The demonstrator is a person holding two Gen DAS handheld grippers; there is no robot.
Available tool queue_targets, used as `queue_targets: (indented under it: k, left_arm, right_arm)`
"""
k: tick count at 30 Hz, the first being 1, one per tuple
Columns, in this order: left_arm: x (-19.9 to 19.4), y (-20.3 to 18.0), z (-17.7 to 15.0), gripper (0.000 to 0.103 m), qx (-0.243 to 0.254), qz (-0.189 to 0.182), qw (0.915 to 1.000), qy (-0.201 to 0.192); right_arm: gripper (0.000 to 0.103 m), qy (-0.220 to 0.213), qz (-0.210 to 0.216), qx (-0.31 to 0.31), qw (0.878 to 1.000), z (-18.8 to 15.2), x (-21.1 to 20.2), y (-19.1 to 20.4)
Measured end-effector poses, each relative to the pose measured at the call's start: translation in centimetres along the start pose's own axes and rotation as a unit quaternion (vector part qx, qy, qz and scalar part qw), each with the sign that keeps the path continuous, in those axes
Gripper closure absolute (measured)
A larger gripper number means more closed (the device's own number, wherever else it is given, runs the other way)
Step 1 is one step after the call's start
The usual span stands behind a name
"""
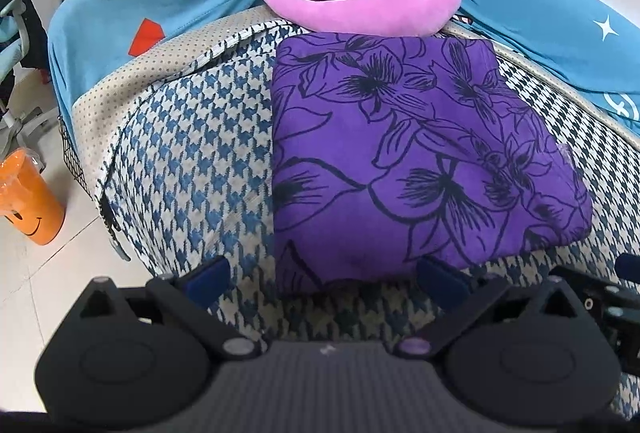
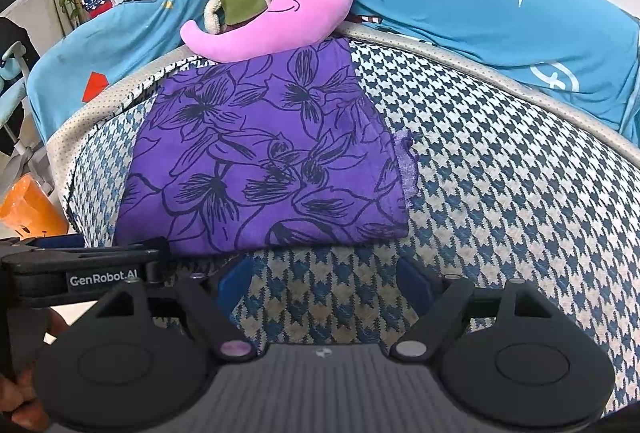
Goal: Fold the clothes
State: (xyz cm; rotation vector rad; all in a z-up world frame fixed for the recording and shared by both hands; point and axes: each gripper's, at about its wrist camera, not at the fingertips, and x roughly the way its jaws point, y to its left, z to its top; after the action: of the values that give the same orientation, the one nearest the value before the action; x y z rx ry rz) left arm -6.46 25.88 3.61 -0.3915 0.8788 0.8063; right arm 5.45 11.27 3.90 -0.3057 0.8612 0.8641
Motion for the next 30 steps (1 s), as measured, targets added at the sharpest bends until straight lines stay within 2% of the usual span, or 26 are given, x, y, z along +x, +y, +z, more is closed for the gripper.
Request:
queue_targets:
  k: [12,23,30]
  left_arm:
    - [-0.2,-0.4,-0.4,0.0,0.004,0.005,1.0,0.0]
    - [1.6,-2.1,-2.0,0.0,0.017,-0.01,0.9981,0.059]
    - [2.9,-2.4,-2.3,0.0,0.013,-0.016,0.9975,0.068]
  right_arm:
    - [0.023,0.002,-0.005,-0.004,1.0,0.1,0.3,0.0]
    - [0.023,0.003,-0.007,0.0,1.0,0.2,0.4,-0.2]
    - [0.023,0.006,-0.01,0.002,1.0,0.1,0.6,-0.3]
